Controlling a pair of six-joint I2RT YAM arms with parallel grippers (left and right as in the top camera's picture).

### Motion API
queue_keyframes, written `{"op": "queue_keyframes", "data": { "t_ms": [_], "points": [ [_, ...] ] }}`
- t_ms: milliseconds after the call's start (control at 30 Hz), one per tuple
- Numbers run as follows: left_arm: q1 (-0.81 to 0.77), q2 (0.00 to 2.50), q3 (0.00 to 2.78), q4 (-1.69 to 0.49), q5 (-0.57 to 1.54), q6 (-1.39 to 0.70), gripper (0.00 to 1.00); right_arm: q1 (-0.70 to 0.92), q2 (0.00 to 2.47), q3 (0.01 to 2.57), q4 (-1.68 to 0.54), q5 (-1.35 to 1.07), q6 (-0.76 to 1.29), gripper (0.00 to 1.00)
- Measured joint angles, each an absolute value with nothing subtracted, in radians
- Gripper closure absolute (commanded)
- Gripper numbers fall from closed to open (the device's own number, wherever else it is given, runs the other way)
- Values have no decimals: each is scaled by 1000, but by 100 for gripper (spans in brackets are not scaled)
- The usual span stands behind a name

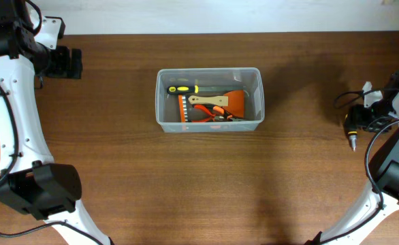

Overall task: Pack container
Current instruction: 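Withdraw right gripper and move to the yellow-black screwdriver, then grasp the screwdriver's yellow handle with the right gripper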

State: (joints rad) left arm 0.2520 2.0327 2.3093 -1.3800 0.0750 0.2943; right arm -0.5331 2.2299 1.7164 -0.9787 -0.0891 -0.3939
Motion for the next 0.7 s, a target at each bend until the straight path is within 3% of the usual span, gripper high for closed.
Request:
{"op": "queue_keyframes", "data": {
  "t_ms": [300,467,700],
  "points": [
    [252,2033,2309,-1380,75,294,1,-508,2205,1628,-880,-52,-398,60],
    [252,2033,2309,-1380,75,294,1,-497,2202,1623,-878,-44,-364,62],
    [252,2033,2309,-1380,75,294,1,-440,2206,1690,-984,-54,-308,88]
  ]
}}
